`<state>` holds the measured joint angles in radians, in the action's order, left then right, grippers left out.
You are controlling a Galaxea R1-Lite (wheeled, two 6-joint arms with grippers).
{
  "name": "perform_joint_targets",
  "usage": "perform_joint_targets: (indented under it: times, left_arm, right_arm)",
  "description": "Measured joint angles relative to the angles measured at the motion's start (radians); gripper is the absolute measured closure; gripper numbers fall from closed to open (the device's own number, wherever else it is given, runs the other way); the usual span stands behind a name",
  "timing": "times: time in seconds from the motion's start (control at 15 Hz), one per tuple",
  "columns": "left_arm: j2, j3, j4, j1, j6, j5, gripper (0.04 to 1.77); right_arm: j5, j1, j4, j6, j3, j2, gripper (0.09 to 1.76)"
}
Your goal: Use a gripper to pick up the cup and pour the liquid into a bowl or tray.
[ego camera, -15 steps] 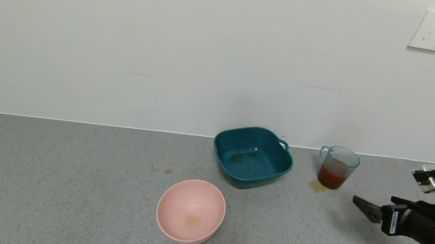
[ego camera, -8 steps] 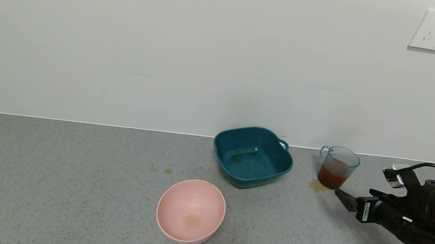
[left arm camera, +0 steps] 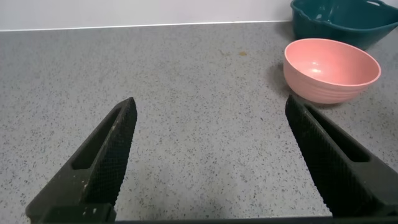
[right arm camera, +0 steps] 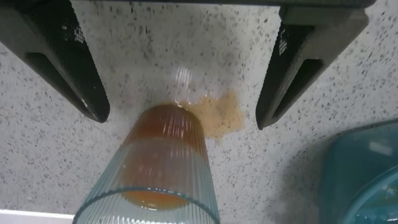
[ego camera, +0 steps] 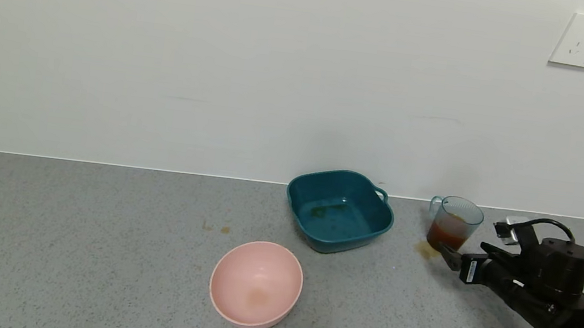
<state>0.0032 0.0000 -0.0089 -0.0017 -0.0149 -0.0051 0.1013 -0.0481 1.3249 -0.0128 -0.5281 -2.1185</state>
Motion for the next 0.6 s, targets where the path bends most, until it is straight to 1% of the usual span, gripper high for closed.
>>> perform_joint_targets:
  times: [0.2, 0.6]
  left_arm:
    - [0.0, 0.0, 0.0, 0.0, 0.0, -0.001, 0.09]
    - [0.0, 0.0, 0.0, 0.0, 0.0, 0.0, 0.09]
  right_arm:
    - [-0.001, 0.003, 0.088, -0.019, -0.009, -0.051, 0.14]
    - [-0.018, 0.001, 0.176, -0.021, -0.039, -0.133, 0.14]
